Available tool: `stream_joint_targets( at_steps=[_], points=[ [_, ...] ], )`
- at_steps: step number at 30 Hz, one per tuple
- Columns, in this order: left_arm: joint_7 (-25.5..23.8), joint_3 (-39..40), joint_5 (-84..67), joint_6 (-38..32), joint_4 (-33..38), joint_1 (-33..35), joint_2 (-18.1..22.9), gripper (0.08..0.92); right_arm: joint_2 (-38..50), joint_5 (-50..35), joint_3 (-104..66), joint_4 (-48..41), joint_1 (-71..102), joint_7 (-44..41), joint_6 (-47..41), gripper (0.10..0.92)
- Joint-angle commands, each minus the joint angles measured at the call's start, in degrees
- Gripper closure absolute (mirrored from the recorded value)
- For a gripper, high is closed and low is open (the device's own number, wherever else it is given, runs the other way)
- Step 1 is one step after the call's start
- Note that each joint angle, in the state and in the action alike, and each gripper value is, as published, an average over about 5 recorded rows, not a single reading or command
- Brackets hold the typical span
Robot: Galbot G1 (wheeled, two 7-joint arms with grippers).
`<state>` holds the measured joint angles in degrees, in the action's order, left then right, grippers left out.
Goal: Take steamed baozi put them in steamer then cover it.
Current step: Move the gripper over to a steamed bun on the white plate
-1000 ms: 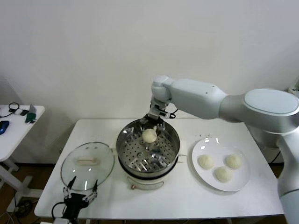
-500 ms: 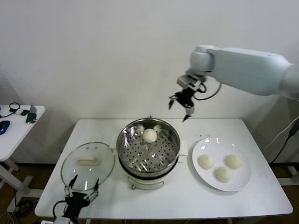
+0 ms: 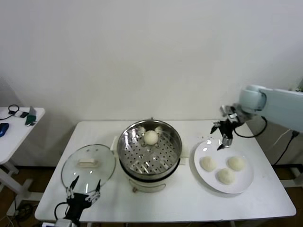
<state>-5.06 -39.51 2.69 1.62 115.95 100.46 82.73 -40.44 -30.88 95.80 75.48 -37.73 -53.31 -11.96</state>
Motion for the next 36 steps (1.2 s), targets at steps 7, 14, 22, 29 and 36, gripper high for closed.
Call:
stream_joint_targets(
  at_steps=[7,14,22,29,36],
  points=[
    [0.2,-0.1,0.3,-0.5,-0.2,0.9,0.7,0.177,-0.8,7.8,-8.6,-1.3,15.4,5.9,-6.8,0.203],
    [0.2,-0.2,0.4,-0.5,-0.3,1.2,0.8,0.177,-3.2,8.0,-10.0,-3.3,17.3,6.6,-7.0,0.203],
    [0.2,-0.1,0.4,-0.5,-0.4,1.1,0.7,0.177,-5.0,8.4,-10.5,-4.1,18.5,7.2,-7.7,0.203],
    [0.2,-0.1,0.4,-0.4,-0.5,1.0,0.6,0.177,-5.5,9.4,-10.3,-4.6,18.2,7.0,-7.8,0.213],
    [0.2,-0.1,0.4,-0.5,-0.6,0.9,0.5,0.177,-5.5,9.0,-10.2,-4.6,18.2,5.8,-7.5,0.257]
  ],
)
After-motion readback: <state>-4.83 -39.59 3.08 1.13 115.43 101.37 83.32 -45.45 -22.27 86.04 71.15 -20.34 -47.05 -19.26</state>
